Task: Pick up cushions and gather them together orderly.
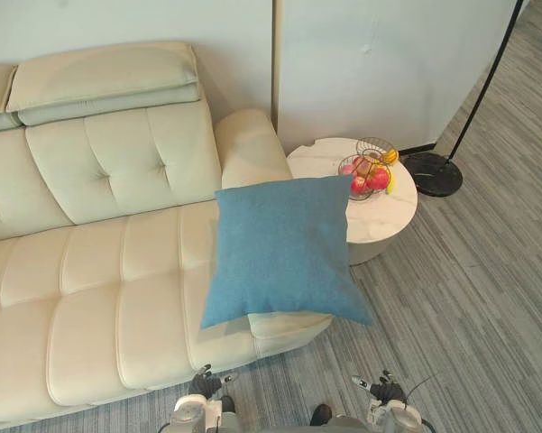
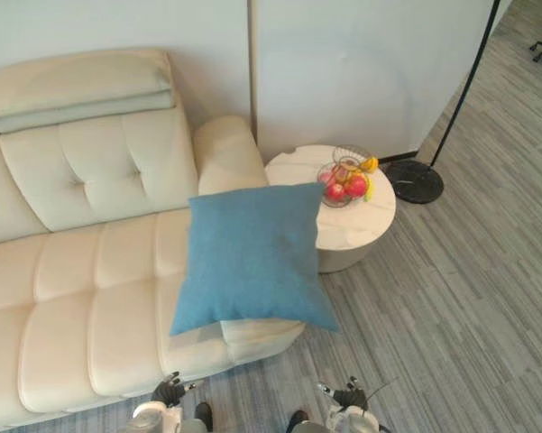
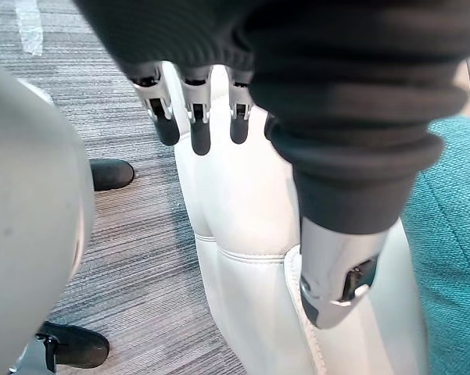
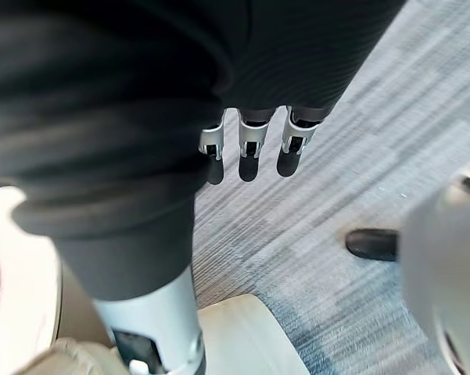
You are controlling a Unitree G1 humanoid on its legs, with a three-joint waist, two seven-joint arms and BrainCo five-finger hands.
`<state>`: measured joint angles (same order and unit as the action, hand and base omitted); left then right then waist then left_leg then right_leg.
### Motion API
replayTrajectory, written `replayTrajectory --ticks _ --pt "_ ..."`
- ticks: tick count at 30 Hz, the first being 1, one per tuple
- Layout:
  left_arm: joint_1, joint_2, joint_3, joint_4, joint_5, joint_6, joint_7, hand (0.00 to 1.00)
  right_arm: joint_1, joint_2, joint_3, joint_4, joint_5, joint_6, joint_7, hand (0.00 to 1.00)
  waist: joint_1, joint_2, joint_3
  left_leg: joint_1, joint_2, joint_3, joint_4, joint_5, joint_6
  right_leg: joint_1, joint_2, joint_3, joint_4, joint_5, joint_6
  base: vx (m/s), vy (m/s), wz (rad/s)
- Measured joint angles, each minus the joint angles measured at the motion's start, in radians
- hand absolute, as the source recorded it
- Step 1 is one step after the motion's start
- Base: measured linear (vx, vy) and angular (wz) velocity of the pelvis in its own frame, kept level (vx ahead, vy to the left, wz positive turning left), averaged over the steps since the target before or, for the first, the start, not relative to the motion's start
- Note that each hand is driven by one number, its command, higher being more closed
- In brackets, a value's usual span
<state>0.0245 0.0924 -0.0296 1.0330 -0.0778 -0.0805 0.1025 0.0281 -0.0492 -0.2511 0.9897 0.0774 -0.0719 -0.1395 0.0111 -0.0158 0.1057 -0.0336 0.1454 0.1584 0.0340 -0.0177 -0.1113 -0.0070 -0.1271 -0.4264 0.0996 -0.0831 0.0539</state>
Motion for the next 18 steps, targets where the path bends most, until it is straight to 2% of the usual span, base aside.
replayTrajectory --ticks 2,6,9,12,15,18 --pt "0.000 0.021 0.005 -0.001 0.008 0.000 0.001 0.00 -0.008 -0.027 -0.001 -0.052 -0.005 0.003 -0.002 0.00 -0.002 -0.001 -0.001 0.003 0.000 0.002 -0.015 0.008 -0.003 -0.001 0.001 0.000 -0.005 0.009 -0.001 -0.08 0.035 0.01" --pt "0.003 0.090 0.075 -0.063 0.008 -0.001 0.011 0.00 -0.019 -0.180 -0.028 -0.257 -0.045 -0.003 -0.014 0.00 -0.008 -0.005 -0.004 0.019 -0.005 0.022 -0.087 0.046 -0.003 -0.014 0.003 0.009 -0.021 0.036 0.000 -0.12 0.041 -0.04" --pt "0.009 0.121 0.125 -0.126 -0.001 -0.002 0.029 0.00 -0.039 -0.250 -0.076 -0.375 -0.077 -0.015 -0.024 0.00 -0.009 -0.006 -0.012 0.017 -0.014 0.029 -0.123 0.071 0.006 -0.035 0.005 0.021 -0.041 0.057 0.004 -0.09 0.038 -0.08" --pt "0.020 0.127 0.158 -0.224 -0.030 -0.005 0.034 0.00 -0.049 -0.267 -0.081 -0.458 -0.077 -0.020 -0.025 0.00 -0.009 -0.007 -0.015 0.017 -0.019 0.039 -0.135 0.076 0.009 -0.036 0.004 0.031 -0.057 0.064 0.014 -0.06 0.032 -0.07" --pt "0.025 0.127 0.171 -0.343 -0.068 -0.034 0.052 0.00 -0.067 -0.267 -0.070 -0.541 -0.073 -0.029 -0.018 0.00 -0.007 -0.001 -0.026 0.013 -0.026 0.044 -0.135 0.069 0.015 -0.041 0.004 0.051 -0.073 0.068 0.017 0.00 0.029 -0.08" --pt "0.010 0.124 0.170 -0.440 -0.108 -0.046 0.062 0.00 -0.115 -0.266 -0.004 -0.552 -0.030 -0.036 -0.005 0.00 -0.006 0.007 -0.049 -0.012 -0.032 0.037 -0.135 0.075 0.013 -0.065 0.000 0.055 -0.074 0.081 0.015 0.07 0.015 -0.03"
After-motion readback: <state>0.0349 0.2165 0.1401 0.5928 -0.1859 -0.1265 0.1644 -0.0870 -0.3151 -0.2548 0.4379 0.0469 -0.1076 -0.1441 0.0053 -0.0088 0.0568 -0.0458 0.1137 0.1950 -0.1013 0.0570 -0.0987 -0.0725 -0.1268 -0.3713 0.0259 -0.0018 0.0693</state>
